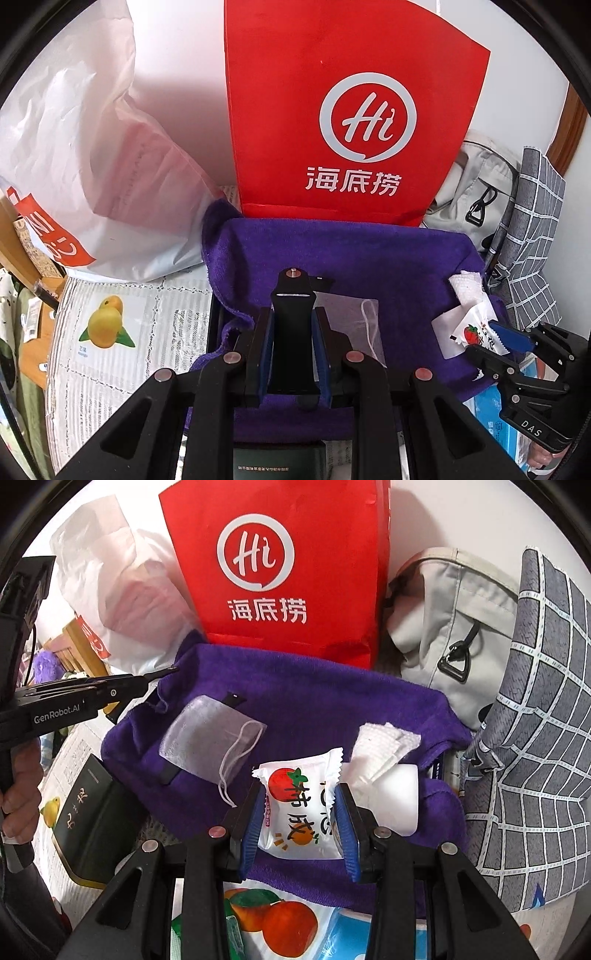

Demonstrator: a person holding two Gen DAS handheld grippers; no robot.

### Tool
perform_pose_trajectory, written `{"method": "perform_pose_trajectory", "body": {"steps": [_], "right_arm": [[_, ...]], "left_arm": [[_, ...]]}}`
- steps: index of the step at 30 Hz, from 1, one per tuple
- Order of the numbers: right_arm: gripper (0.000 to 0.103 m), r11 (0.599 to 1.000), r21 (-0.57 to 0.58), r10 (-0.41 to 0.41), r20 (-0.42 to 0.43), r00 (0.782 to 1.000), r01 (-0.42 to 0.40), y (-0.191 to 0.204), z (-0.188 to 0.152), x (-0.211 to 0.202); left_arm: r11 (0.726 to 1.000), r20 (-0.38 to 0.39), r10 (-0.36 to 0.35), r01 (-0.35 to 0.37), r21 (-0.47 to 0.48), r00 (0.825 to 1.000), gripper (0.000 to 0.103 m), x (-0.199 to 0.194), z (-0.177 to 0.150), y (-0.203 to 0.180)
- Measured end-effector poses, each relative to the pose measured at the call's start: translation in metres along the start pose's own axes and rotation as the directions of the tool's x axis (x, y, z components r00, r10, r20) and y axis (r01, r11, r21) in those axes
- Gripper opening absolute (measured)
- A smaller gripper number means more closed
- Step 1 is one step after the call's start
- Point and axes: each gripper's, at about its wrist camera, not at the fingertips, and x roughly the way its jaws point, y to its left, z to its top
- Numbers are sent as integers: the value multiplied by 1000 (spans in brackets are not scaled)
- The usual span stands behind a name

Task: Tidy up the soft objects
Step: 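Lower the strap and snack packet over the purple towel with both grippers, then open the left gripper to release the strap while the right gripper releases the packet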

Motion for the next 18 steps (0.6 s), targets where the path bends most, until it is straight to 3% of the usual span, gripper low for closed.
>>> {"method": "perform_pose_trajectory", "body": {"steps": [18], "right_arm": [[38, 1000, 4, -11, -48, 999, 11, 0, 1, 11]], "left_arm": [[1000, -80, 6, -6, -10, 997, 20, 19, -4, 4]]}}
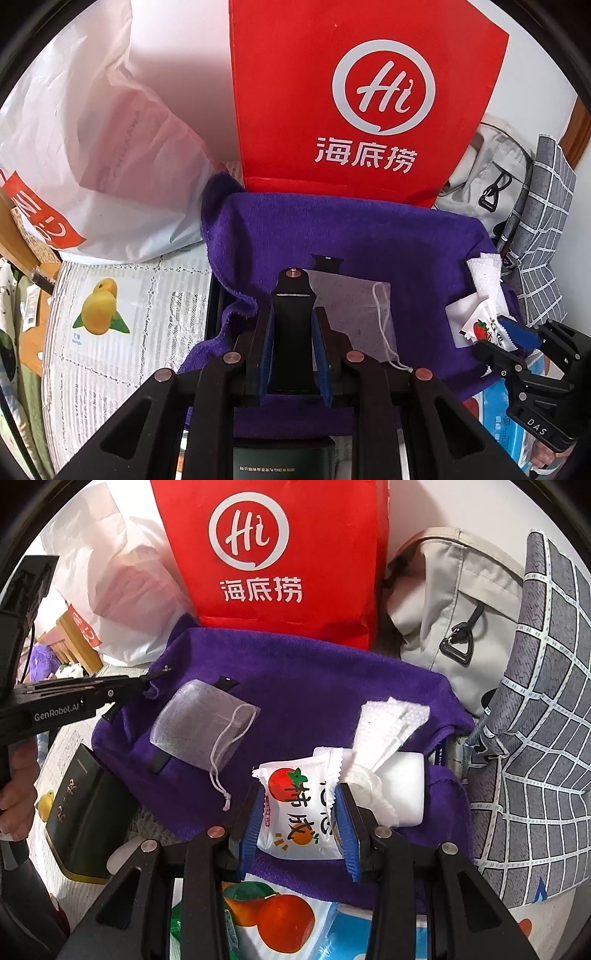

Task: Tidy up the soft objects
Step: 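Open the left gripper to release the strap while the right gripper releases the packet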

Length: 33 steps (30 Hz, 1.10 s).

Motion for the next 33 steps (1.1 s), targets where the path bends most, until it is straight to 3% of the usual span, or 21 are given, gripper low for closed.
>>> {"method": "perform_pose_trajectory", "body": {"steps": [18, 23, 30, 33], "right_arm": [[41, 1000, 12, -5, 4, 1000, 5, 0, -1, -1], [56, 1000, 18, 5, 23, 1000, -6, 1, 0, -4], [63, 1000, 9, 14, 28, 1000, -15, 8, -1, -2], [76, 1000, 4, 11, 29, 1000, -11, 11, -1, 0]], "left_arm": [[999, -8, -24, 23, -25, 1000, 23, -7, 0, 4], [1000, 1, -28, 28, -6, 1000, 28, -10, 0, -2], [999, 10, -38, 37, 3, 999, 28, -14, 1, -6], [1000, 15, -31, 31, 1, 999, 28, -16, 1, -6]]}}
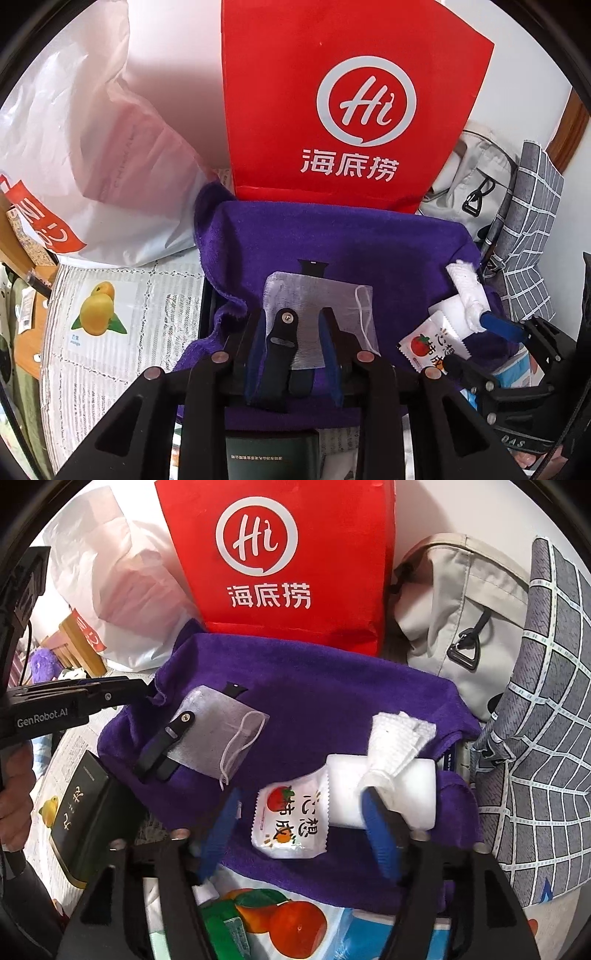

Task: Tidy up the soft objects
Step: 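Open the left gripper to release the strap while the right gripper releases the packet, then grasp the green sachet on the bed with the right gripper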

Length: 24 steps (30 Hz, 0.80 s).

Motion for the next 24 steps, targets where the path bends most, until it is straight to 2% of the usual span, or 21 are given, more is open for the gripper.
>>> {"method": "perform_pose_trajectory", "body": {"steps": [6, 10, 13, 16, 18, 20, 22, 24], "right_arm": [[77, 1000, 2, -12, 43, 999, 12, 2, 1, -13], [76, 999, 29, 11, 72, 997, -13, 4, -3, -34], [70, 998, 29, 56, 83, 995, -59, 12, -18, -48], [68, 996, 27, 81, 56, 995, -83, 20, -41, -54], [58, 996, 28, 89, 27, 996, -90, 25, -57, -56], [36, 997, 18, 73, -3, 997, -72, 31, -73, -58], [31, 999, 6, 44, -28, 999, -44, 37, -86, -59], [31, 999, -33, 14, -49, 999, -16, 45, -96, -62]], "left_arm": [[1000, 13, -6, 6, 11, 1000, 28, -6, 1, -2], [1000, 20, -3, 3, 15, 1000, 28, -9, 1, -5], [1000, 28, -14, 13, 23, 1000, 28, -13, 1, -8], [999, 35, -24, 23, 32, 999, 28, -18, 0, -11], [999, 40, -28, 27, 36, 999, 28, -21, 0, -14], [999, 49, -38, 36, 40, 998, 28, -26, -1, -15], [998, 60, -45, 43, 43, 997, 28, -32, -1, -16], [998, 70, -51, 48, 48, 996, 30, -36, -1, -17]]}}
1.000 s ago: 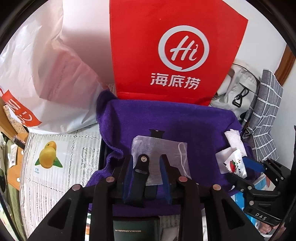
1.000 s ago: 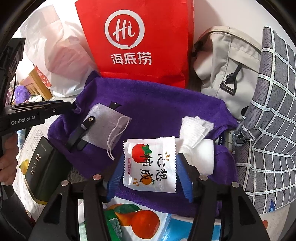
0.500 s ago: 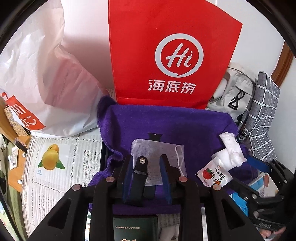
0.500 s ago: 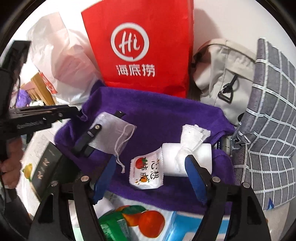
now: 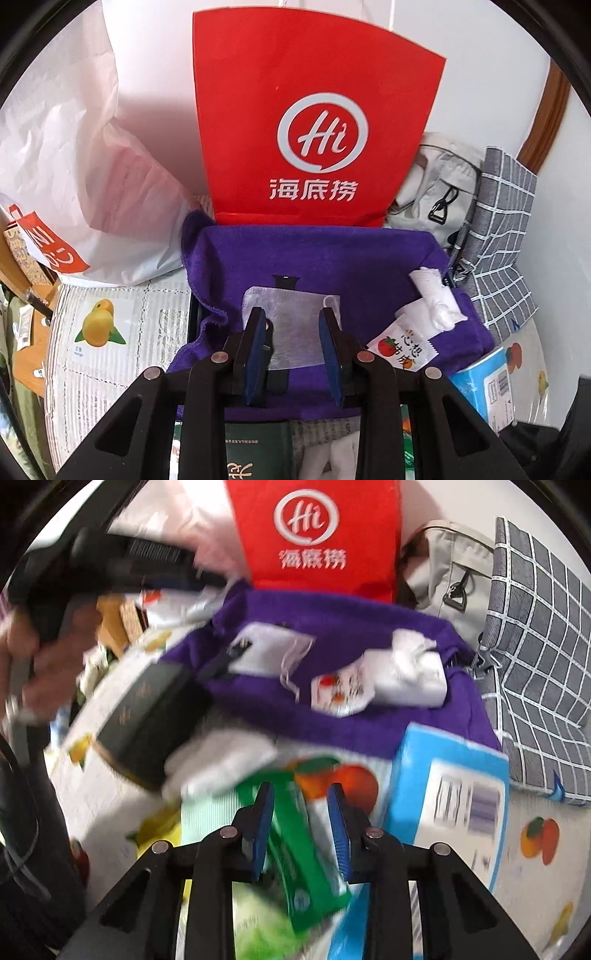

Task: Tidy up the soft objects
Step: 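Grasp the green sachet on the bed with the right gripper, then set the green sachet down and open the right gripper while the left gripper moves to the yellow pouch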

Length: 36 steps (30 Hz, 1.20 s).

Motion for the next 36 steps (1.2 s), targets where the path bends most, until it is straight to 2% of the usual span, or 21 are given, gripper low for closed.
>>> {"method": "perform_pose_trajectory", "body": {"steps": [5, 10, 11, 16, 19, 22, 25, 31, 33, 36], "right_arm": [[31, 995, -74, -70, -65, 995, 65, 14, -15, 3], [31, 984, -132, -140, -137, 981, 122, 22, -26, 22], [28, 980, -141, -158, -150, 976, 137, 23, -26, 27], [23, 962, -201, -208, -112, 972, 183, 30, -28, 36], [23, 977, -136, -175, -74, 982, 164, 22, -29, 23], [23, 994, -8, -108, -8, 994, 108, 8, -31, 2], [23, 993, 101, -76, 66, 995, 69, -4, -38, -20], [23, 987, 157, -57, 130, 990, 36, 1, -52, -62], [23, 986, 168, -48, 140, 989, 24, 3, -62, -74], [23, 980, 196, -71, 141, 987, 43, -1, -81, -89]], "left_arm": [[999, 19, 35, -35, 12, 999, 33, -5, 0, -3], [1000, 23, 9, -9, 14, 1000, 33, -8, 0, -4], [1000, 23, 0, 0, 14, 1000, 33, -9, 0, -5], [1000, 28, -9, 8, 19, 1000, 33, -11, 0, -8], [1000, 30, -6, 5, 18, 1000, 33, -13, 0, -8], [1000, 44, -6, 5, 28, 999, 33, -19, -1, -11], [999, 60, -6, 3, 42, 998, 33, -26, -1, -17], [997, 91, -32, 26, 70, 995, 33, -47, -3, -27], [998, 107, -30, 23, 61, 994, 38, -57, -7, -27], [998, 96, -45, 40, 56, 994, 40, -65, -22, -29]]}}
